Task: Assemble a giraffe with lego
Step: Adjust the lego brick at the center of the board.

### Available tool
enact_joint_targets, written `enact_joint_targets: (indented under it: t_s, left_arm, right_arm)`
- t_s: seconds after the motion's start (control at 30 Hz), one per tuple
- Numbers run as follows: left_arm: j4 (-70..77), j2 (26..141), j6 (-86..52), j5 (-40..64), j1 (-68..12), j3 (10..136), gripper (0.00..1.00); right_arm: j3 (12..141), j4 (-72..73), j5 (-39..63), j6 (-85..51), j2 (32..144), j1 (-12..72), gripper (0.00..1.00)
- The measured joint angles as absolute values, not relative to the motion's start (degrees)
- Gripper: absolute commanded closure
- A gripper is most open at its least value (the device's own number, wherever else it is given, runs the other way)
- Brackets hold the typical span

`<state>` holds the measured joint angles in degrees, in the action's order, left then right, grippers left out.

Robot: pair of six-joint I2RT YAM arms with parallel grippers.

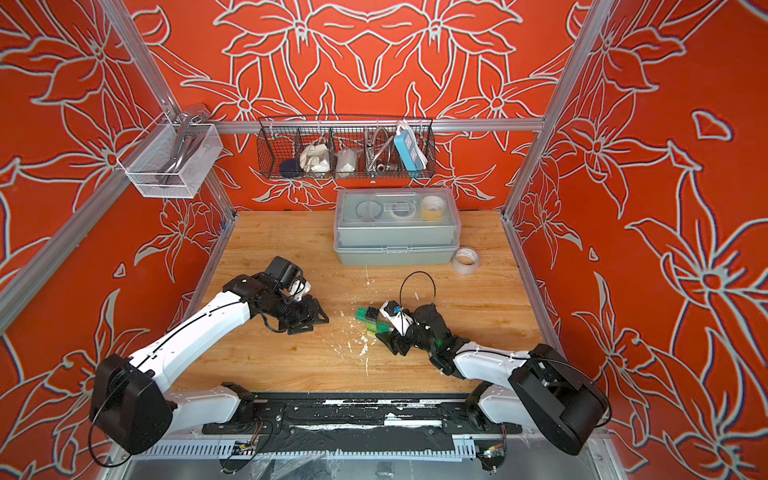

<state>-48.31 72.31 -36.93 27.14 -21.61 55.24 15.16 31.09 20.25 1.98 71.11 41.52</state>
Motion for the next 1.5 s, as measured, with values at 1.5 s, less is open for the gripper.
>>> enact_joint_targets:
  t_s: [1.5]
  left_arm:
    - [-50.11,70.61,-34.63,28.42,-16.43,54.43,0.47]
  right_arm:
    - [15.38,30.39,21.82,3.55,73.12,41.41,0.61]
